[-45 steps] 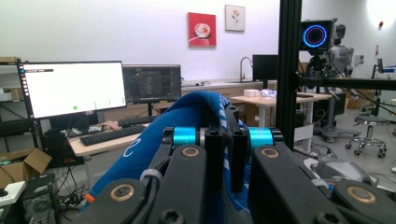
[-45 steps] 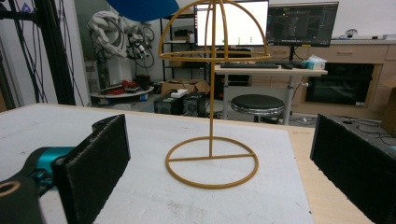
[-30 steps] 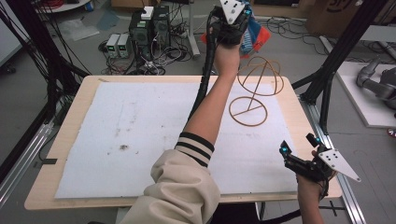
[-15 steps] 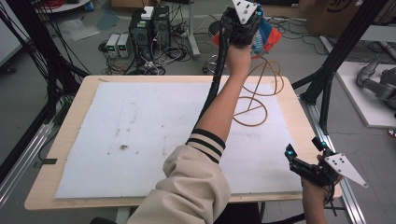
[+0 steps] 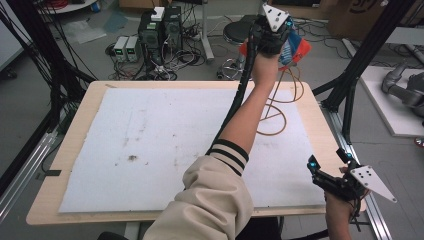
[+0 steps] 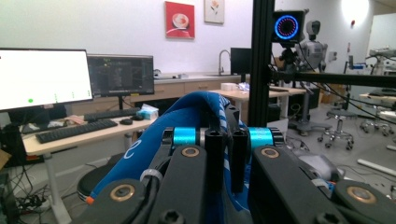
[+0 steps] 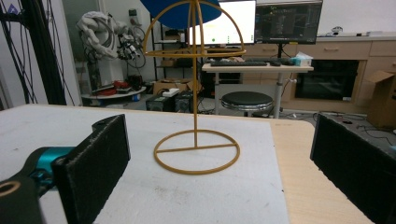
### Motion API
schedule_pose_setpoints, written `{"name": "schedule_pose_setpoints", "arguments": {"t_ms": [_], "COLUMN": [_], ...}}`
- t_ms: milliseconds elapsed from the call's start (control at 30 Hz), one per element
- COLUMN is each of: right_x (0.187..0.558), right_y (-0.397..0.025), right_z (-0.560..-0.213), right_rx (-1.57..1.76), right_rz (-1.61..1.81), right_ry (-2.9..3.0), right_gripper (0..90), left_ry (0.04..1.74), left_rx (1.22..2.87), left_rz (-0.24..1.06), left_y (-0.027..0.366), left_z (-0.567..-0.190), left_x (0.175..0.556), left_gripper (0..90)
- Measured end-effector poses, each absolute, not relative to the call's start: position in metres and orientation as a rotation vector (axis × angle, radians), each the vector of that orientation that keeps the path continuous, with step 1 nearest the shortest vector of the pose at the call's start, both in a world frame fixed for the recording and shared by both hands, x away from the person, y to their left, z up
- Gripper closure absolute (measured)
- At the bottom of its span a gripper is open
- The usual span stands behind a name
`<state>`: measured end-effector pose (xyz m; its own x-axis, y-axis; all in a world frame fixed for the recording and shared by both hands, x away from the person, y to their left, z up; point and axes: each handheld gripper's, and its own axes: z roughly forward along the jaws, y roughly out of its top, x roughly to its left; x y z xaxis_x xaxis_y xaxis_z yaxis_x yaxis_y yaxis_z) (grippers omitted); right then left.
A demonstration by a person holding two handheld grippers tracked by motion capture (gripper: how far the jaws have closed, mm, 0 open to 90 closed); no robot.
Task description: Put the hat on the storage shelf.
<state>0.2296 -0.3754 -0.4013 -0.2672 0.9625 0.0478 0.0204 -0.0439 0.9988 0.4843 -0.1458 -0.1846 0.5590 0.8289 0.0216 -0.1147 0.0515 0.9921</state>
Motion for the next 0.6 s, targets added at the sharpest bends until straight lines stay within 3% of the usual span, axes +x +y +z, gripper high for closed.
{"name": "schedule_pose_setpoints", "arguments": {"t_ms": [600], "right_x": [0.23], "right_y": [-0.373], "right_z": [-0.401], "right_rx": [1.109], "right_rz": [1.435], "right_ry": [1.401], "right_gripper": [4.4], "left_ry": [0.658], "left_rx": [1.476], "left_rz": [0.773], "left_y": [-0.161], "left_z": [-0.211], "left_x": [0.48], "left_gripper": [88.9]}}
